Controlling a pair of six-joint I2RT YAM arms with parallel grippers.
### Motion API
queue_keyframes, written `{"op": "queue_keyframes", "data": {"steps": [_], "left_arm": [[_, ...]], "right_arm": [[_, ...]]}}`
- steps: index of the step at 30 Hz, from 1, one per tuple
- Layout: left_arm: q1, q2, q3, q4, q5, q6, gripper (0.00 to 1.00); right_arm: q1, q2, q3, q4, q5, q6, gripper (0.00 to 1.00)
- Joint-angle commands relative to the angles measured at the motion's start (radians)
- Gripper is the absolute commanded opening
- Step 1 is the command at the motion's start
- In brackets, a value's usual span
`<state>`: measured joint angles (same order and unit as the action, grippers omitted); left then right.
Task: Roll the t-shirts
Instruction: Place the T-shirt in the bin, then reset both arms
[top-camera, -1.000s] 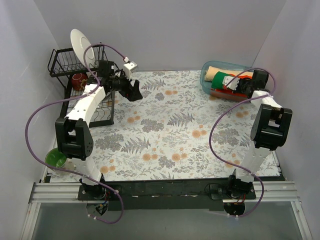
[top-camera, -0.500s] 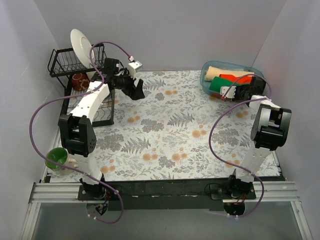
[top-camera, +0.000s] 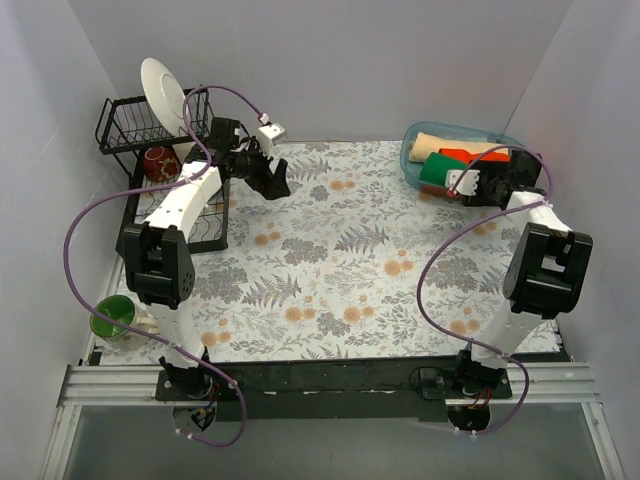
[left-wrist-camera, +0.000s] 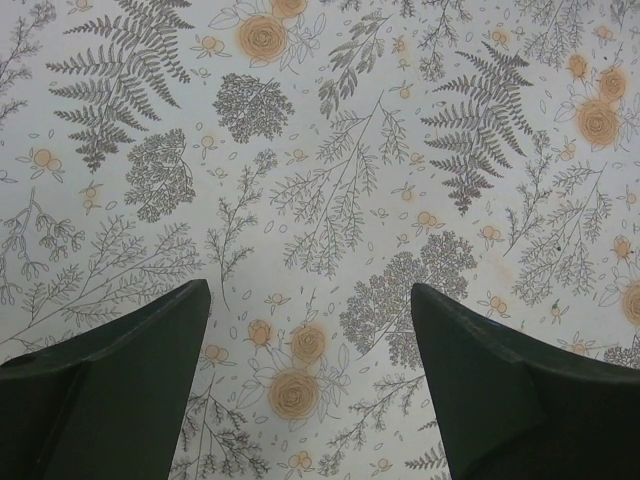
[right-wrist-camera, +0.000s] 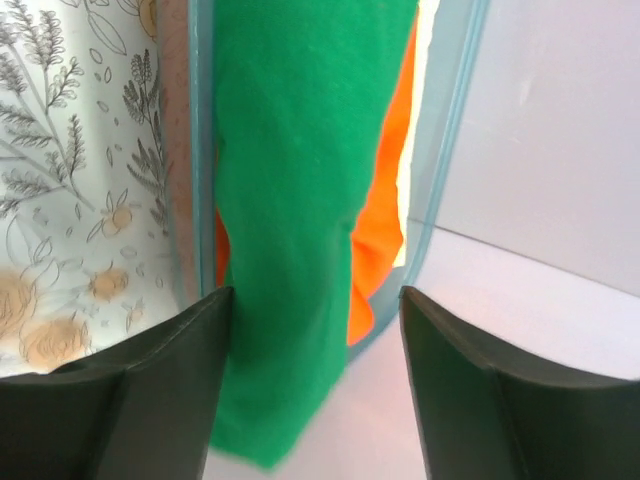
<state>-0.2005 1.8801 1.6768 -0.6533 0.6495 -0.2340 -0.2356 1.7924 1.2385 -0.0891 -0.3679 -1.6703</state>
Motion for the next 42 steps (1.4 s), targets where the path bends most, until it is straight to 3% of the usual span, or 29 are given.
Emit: {"op": "queue_keyframes", "data": {"steps": [1,2,3,6,9,11,12,17,20,27,28,29,30,33,36,37,39,42], "left_arm": [[0.000,-0.059,-0.032,0.064,0.035,0.030,0.81],[-0.002,-0.087,-0.049,0.073,0.038,0.032,0.81],[-0.001,-0.101,-0.084,0.081,0.045,0.030,0.81],[-0.002,-0.174,-0.135,0.115,0.059,0.015,0.81],[0.000,-0.261,-0.204,0.182,0.055,-0.048,0.82],[0.000,-0.308,-0.258,0.205,0.052,-0.114,0.85],[0.000,-0.350,-0.276,0.221,0.049,-0.137,0.98],[-0.002,-0.466,-0.385,0.233,0.033,-0.195,0.98],[0.000,-0.538,-0.426,0.231,0.029,-0.197,0.98],[0.000,-0.613,-0.482,0.224,0.047,-0.208,0.98],[0.000,-0.618,-0.489,0.224,0.050,-0.202,0.98],[0.000,-0.625,-0.496,0.225,0.056,-0.197,0.98],[0.000,-0.625,-0.508,0.227,0.062,-0.192,0.98],[0.000,-0.605,-0.506,0.231,0.058,-0.206,0.98],[0.000,-0.570,-0.532,0.244,0.042,-0.222,0.98],[0.000,-0.559,-0.552,0.245,0.018,-0.215,0.98],[0.000,-0.532,-0.565,0.257,-0.031,-0.229,0.98],[0.000,-0.477,-0.563,0.259,-0.128,-0.237,0.98]], "right_arm": [[-0.007,-0.109,-0.008,-0.151,0.003,-0.011,0.85],[-0.007,-0.122,-0.007,-0.199,0.006,-0.006,0.96],[-0.007,-0.149,-0.008,-0.222,0.007,0.018,0.98],[-0.001,-0.229,-0.008,-0.306,0.003,0.078,0.99],[0.050,-0.324,-0.027,-0.402,0.027,0.240,0.99],[0.136,-0.382,-0.048,-0.440,0.089,0.418,0.98],[0.168,-0.395,-0.047,-0.498,0.105,0.467,0.98],[0.285,-0.438,0.047,-0.561,0.057,0.966,0.99],[0.282,-0.386,0.117,-0.595,0.115,1.099,0.99],[0.254,-0.255,0.144,-0.653,0.280,1.069,0.97],[0.218,-0.237,0.151,-0.650,0.285,1.067,0.93],[0.202,-0.190,0.162,-0.649,0.290,1.074,0.81],[0.182,-0.167,0.183,-0.650,0.288,1.084,0.76],[0.124,-0.125,0.262,-0.658,0.225,1.113,0.73],[0.130,-0.139,0.305,-0.672,0.118,1.103,0.81],[0.151,-0.148,0.302,-0.669,0.050,1.124,0.98],[0.205,-0.171,0.279,-0.623,0.072,1.178,0.99],[0.384,-0.249,0.193,-0.577,0.112,1.198,0.99]]}}
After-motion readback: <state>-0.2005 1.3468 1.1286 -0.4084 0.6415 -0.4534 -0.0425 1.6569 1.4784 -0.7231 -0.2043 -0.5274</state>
